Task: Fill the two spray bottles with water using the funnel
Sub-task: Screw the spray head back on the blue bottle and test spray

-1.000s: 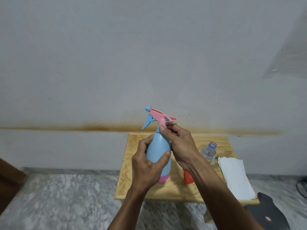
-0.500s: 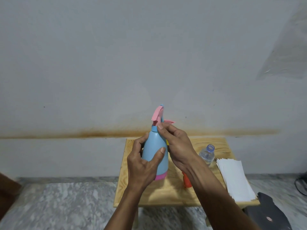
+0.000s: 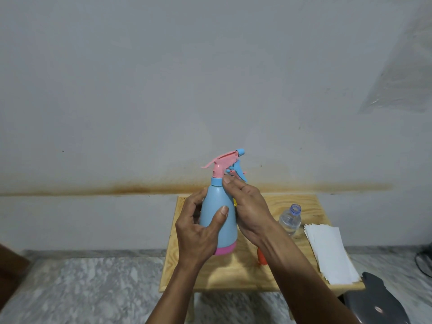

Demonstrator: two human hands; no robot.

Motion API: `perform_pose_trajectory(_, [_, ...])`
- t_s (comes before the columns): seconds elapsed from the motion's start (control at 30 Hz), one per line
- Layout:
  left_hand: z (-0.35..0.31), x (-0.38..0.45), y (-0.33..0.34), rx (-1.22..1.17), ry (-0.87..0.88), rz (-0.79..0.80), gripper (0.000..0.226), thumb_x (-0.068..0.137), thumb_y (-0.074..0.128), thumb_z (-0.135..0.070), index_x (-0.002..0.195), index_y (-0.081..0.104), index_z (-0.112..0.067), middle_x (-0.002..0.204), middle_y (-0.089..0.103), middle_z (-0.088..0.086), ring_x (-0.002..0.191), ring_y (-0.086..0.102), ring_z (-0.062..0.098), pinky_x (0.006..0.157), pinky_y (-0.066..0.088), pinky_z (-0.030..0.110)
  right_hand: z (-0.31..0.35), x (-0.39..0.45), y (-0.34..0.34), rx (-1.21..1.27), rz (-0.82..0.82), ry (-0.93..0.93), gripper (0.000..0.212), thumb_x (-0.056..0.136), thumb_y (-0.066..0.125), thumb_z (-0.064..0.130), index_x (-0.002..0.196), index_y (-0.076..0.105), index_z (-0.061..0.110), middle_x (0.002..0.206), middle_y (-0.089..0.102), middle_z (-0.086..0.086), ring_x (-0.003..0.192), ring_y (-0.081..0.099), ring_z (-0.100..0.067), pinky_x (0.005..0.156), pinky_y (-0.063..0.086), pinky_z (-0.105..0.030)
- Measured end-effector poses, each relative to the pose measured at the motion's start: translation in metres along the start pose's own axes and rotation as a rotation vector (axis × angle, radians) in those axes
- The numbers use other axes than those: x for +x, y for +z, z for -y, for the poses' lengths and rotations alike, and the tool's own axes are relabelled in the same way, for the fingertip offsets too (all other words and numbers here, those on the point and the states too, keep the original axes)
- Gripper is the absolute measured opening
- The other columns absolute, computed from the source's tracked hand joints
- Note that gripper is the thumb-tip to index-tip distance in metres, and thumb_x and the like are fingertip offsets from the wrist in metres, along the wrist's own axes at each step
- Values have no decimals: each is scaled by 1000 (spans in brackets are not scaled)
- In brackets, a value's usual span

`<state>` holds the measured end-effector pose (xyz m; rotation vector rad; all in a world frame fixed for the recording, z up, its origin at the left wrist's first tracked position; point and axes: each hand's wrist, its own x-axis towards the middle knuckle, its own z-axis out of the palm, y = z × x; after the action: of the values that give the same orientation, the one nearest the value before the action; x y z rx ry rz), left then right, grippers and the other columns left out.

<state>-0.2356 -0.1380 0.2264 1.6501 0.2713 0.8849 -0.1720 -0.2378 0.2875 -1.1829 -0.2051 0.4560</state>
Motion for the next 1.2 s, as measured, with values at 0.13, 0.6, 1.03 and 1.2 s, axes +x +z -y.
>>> perform_pose_trajectory(0.13, [-3, -2, -1, -17, -12, -1, 43, 71, 78, -47, 111, 62, -50, 111, 70, -14, 99, 70, 19, 79, 60, 43, -2, -3, -1, -46, 3, -44, 20, 86, 75, 23, 104, 73, 13, 95, 75, -9, 86, 72, -26, 85, 58, -48])
perform_pose_trajectory(0.6, [-7, -5, -5, -24, -25, 11, 46, 71, 77, -47, 115, 63, -40, 113, 70, -12, 98, 70, 21, 79, 59, 50, -7, -3, 0, -38, -25, -26, 25, 86, 75, 26, 107, 72, 12, 103, 73, -12, 89, 68, -25, 90, 54, -52])
perform_pose_trajectory(1.03, [-3, -9, -10, -4, 15, 55, 44, 74, 78, -42, 115, 61, -45, 117, 68, -14, 105, 69, 20, 81, 60, 48, -8, -10, 4, -110, -45, -47, 21, 88, 73, 32, 103, 75, 17, 95, 74, -6, 85, 68, -21, 86, 56, -48])
perform_pose_trajectory(1.2, [-1, -11, -10, 2, 31, 65, 44, 76, 79, -40, 116, 61, -47, 118, 69, -6, 106, 69, 24, 80, 60, 46, -11, -10, 8, -134, -121, -78, 21, 85, 77, 30, 98, 75, 15, 87, 72, -8, 81, 66, -21, 86, 56, -54])
